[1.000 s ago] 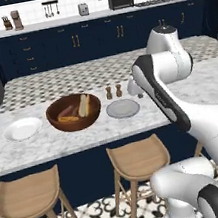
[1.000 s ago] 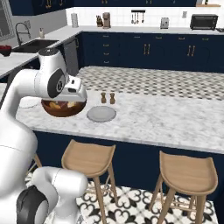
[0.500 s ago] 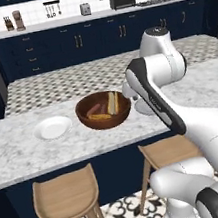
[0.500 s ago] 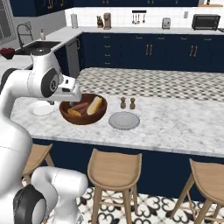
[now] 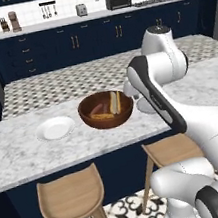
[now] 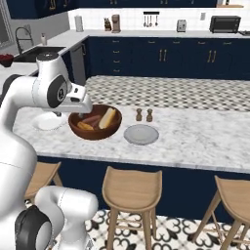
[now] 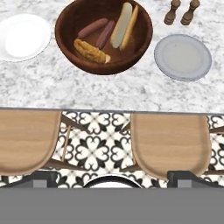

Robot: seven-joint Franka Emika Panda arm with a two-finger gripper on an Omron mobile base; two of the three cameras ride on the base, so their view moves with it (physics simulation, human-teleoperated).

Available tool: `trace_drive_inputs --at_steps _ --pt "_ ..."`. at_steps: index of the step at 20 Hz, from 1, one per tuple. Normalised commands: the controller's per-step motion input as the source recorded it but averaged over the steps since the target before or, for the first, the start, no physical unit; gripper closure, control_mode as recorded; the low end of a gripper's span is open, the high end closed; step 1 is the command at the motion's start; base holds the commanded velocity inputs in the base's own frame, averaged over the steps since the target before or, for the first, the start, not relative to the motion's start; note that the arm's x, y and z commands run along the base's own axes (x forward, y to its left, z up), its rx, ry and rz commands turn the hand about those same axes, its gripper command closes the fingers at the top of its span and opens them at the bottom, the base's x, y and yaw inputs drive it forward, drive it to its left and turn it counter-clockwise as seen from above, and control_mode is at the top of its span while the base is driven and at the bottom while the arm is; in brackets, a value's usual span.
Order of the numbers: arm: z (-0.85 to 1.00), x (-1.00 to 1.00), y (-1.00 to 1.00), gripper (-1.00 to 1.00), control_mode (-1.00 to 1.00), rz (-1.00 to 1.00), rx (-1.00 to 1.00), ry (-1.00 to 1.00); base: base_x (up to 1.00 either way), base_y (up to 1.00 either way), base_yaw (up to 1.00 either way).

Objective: Place one bun and one sausage from the bowl on each plate.

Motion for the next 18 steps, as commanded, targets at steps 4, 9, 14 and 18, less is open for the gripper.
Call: trace_drive_inputs --at_steps 4,9,14,18 --pt "0.0 0.0 0.0 -1.0 1.0 0.0 0.0 0.0 0.14 0.56 0.16" --pt "0.0 0.0 0.0 -1.0 1.0 0.0 0.0 0.0 0.0 0.0 0.38" --pt "0.0 0.0 0.0 -1.0 1.0 0.0 0.0 0.0 0.03 -0.01 0.56" --pt "0.0 0.0 0.0 -1.0 1.0 0.0 0.0 0.0 -0.2 -0.03 0.33"
